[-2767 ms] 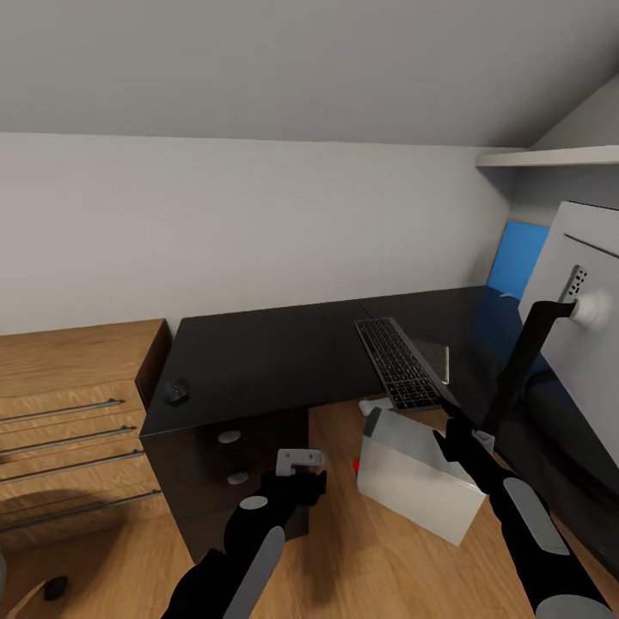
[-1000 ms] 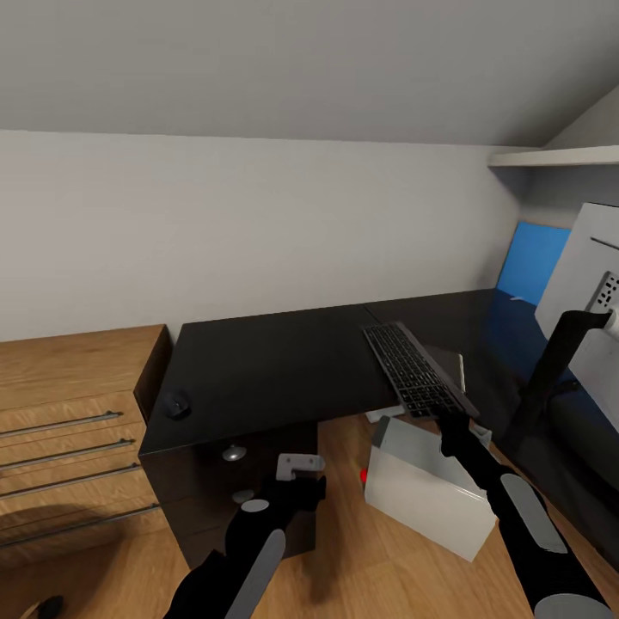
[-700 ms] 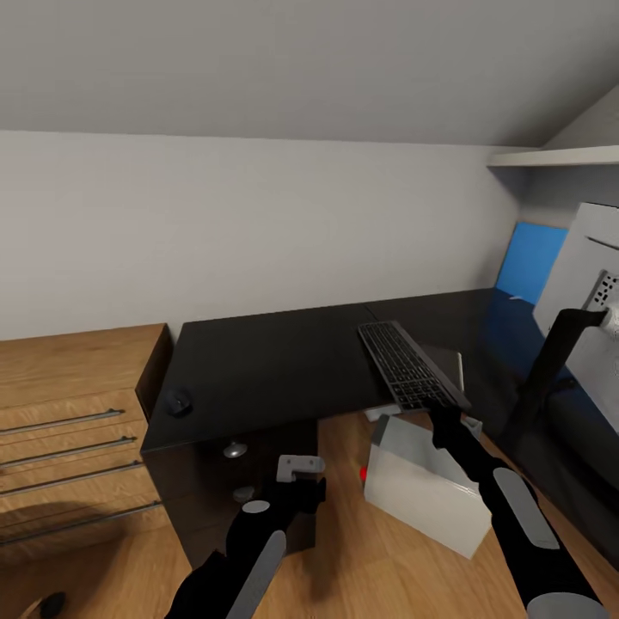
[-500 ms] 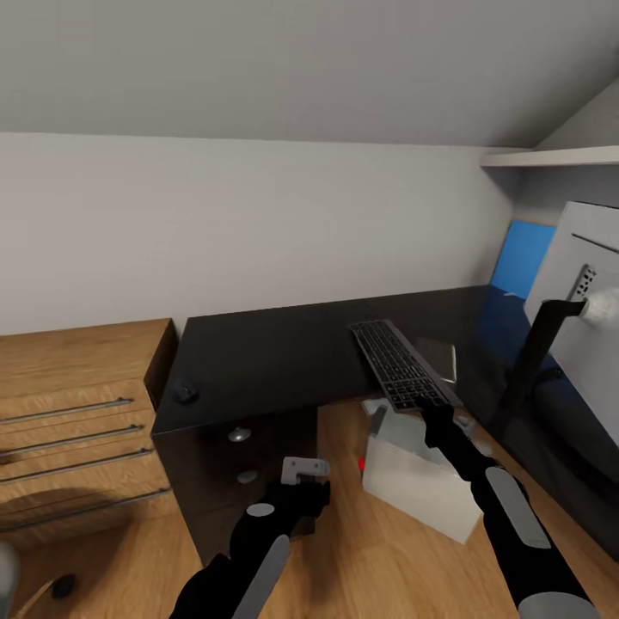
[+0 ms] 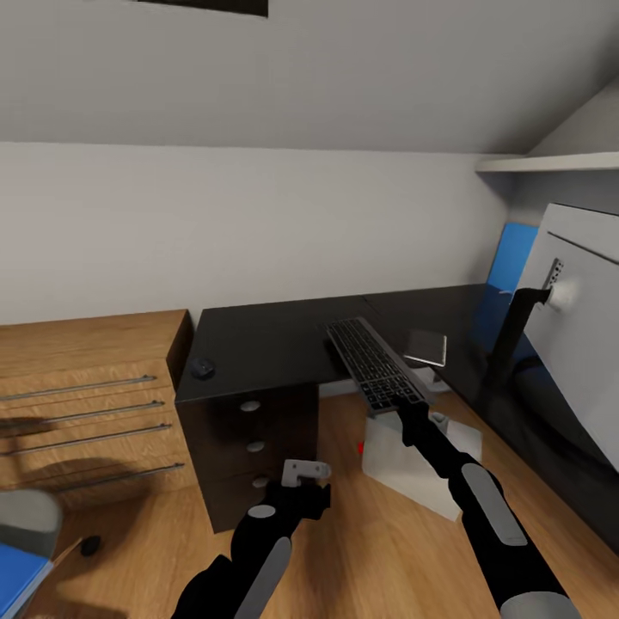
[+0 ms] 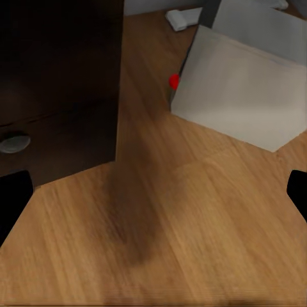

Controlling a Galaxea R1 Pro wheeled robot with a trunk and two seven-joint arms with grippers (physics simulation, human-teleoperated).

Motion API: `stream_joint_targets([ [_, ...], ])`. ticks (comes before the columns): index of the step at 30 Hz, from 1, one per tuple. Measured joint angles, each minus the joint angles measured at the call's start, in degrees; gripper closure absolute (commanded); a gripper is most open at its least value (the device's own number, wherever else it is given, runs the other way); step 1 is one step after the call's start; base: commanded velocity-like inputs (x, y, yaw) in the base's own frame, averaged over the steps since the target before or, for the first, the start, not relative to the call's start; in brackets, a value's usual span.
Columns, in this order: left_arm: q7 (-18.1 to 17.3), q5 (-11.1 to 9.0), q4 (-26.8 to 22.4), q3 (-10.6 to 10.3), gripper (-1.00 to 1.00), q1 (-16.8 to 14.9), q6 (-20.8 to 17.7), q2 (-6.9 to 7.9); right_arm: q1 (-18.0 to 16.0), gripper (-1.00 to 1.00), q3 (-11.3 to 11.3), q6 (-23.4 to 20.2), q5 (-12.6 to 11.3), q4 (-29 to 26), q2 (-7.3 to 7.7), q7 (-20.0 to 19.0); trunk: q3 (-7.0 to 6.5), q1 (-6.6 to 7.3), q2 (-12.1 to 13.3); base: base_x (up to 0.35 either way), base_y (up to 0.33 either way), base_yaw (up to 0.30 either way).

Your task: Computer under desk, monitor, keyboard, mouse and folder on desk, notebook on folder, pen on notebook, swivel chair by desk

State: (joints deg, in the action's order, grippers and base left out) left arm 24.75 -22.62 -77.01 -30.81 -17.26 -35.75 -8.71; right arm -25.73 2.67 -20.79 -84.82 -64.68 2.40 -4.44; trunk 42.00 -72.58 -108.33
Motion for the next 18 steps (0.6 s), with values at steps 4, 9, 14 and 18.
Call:
stream_joint_targets([
  [4,0.0,0.0,0.4,-0.2,-1.0,0.0,0.0,0.0,0.0,1.0,-0.8,0.0,-0.1,0.0,-0.13,0.0,-0.31,0.0,0.0,-0.008,0.0,0.117],
  [9,0.1,0.0,0.5,-0.2,-1.0,0.0,0.0,-0.01,0.0,1.0,-1.5,0.0,-0.1,0.1,-0.24,-0.1,-0.71,0.01,0.0,-0.001,0.169,0.117],
  [14,0.1,0.0,0.5,-0.2,-1.0,0.0,0.0,-0.01,0.0,1.0,-1.6,0.1,-0.1,0.1,-0.43,-0.1,-1.1,0.01,0.0,0.0,0.301,0.117],
  [18,0.1,0.0,0.5,-0.2,-1.0,0.0,0.0,-0.01,0.0,1.0,-1.6,0.1,0.2,0.1,-0.91,0.0,-1.41,0.01,0.0,0.0,0.292,0.117],
])
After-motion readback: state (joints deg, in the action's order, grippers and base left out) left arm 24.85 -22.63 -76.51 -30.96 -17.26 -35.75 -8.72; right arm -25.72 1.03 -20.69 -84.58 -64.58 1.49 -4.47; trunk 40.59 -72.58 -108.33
